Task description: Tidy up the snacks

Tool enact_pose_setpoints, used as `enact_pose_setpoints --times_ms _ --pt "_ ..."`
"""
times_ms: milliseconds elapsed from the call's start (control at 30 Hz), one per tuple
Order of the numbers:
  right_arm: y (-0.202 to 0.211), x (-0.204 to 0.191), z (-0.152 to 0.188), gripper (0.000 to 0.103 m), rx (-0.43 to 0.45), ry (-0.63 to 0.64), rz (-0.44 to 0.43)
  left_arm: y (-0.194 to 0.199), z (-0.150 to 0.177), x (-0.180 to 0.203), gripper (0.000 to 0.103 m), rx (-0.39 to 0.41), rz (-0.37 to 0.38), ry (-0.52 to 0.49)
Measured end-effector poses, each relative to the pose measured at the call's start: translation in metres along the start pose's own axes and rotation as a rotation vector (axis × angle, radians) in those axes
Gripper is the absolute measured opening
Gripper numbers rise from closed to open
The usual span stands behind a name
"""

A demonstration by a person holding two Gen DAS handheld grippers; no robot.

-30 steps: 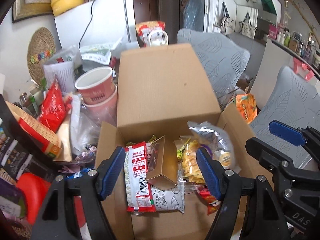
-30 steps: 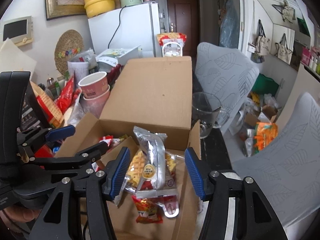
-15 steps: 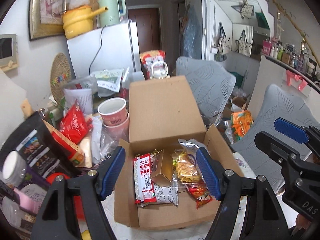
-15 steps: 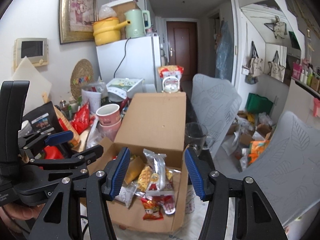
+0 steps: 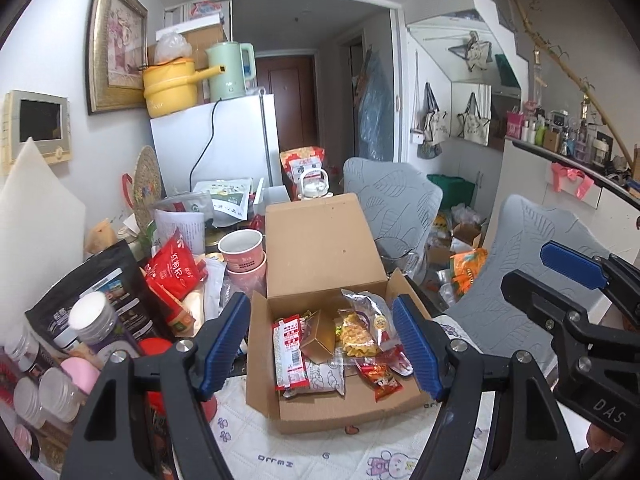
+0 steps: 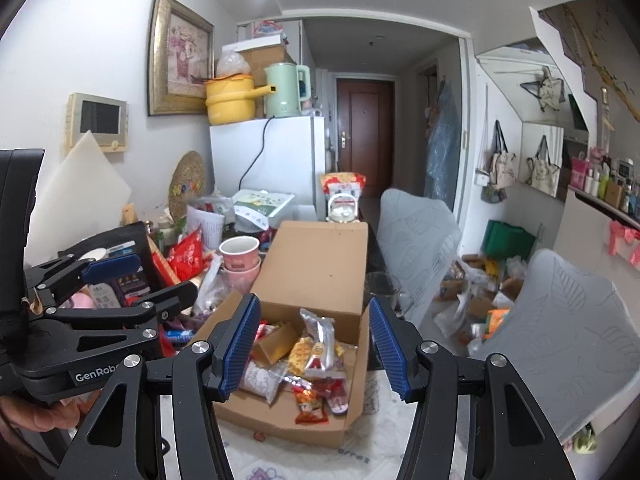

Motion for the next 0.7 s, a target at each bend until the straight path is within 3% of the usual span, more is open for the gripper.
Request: enact_pose_setpoints --times_ms 233,500,567,633,700 --pt "0.036 -0.010 0.016 0.061 0.033 -0.005 -0.002 0.034 0.024 0.003 0.081 0.020 0.023 -0.002" --pt "0.061 -0.019 0.047 0.074 0.027 -0.039 -0.033 0.063 0.058 0.005 0.082 0.029 0.026 0.012" --pt "0.068 -0.020 0.054 0.081 0.028 -0.044 -0.028 0.067 0.068 0.006 0.088 0.021 0.025 0.016" --pt "0.074 -0.023 0.064 0.081 0.026 -0.045 -0.015 0.070 0.078 0.006 0.096 0.019 0.007 0.018" --pt "0.078 -0.025 0.072 0.081 0.021 -0.041 0.004 0.073 0.087 0.007 0.097 0.020 -0.004 0.024"
Point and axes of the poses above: each gripper's, at about its wrist camera, not at the fingertips, and y roughly against the way its jaws point, x to its right, z to its underside, the point moved 3 cm from there along -y, roughly the way its jaws point
